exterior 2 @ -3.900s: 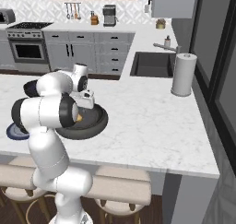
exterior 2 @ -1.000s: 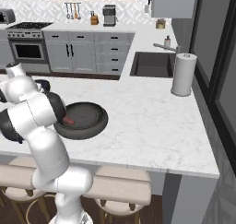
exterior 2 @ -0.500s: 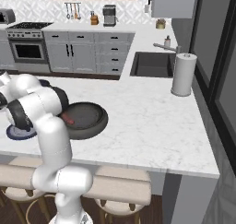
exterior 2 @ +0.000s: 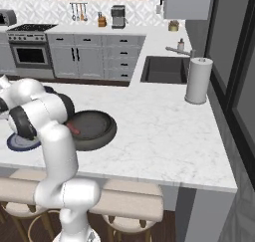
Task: Place one bun and one sausage from the bowl on each plate.
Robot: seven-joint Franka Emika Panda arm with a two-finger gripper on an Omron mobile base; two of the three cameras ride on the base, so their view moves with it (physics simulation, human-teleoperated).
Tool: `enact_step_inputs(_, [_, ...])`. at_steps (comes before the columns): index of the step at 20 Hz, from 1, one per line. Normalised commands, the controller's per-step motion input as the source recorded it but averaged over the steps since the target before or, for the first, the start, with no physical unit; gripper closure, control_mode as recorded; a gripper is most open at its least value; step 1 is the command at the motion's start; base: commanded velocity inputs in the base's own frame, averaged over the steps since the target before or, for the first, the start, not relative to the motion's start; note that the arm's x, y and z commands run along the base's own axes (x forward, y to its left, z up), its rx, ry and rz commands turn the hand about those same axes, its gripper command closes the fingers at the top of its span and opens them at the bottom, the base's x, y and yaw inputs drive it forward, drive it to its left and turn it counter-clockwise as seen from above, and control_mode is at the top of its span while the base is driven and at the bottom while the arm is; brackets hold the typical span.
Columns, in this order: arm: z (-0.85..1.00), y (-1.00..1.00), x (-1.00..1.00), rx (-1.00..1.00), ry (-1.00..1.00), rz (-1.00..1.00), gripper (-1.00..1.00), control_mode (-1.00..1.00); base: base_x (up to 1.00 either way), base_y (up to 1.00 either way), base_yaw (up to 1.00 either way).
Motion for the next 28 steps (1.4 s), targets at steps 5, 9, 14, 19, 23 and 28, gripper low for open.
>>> enact_step_inputs(5, [0.18, -1.00, -0.77, 0.09, -0.08, -0.04, -1.00, -1.00, 0.00, 0.00, 0.00])
enact_step_inputs(9, [0.09, -1.00, -0.39, 0.08, 0.00, -0.07, -1.00, -1.00, 0.00, 0.00, 0.00])
enact_step_inputs(14, [0.44, -1.00, 0.11, 0.05, -0.02, -0.05, -1.00, -1.00, 0.00, 0.00, 0.00])
enact_step_inputs(19, [0.06, -1.00, 0.72, 0.10, 0.00, 0.06, -1.00, -1.00, 0.00, 0.00, 0.00])
enact_step_inputs(23, [-0.31, -1.00, 0.92, 0.00, 0.11, 0.27, -1.00, -1.00, 0.00, 0.00, 0.00])
enact_step_inputs(28, [-0.55, -0.18, 0.75, -0.14, 0.32, 0.24, -1.00, -1.00, 0.00, 0.00, 0.00])
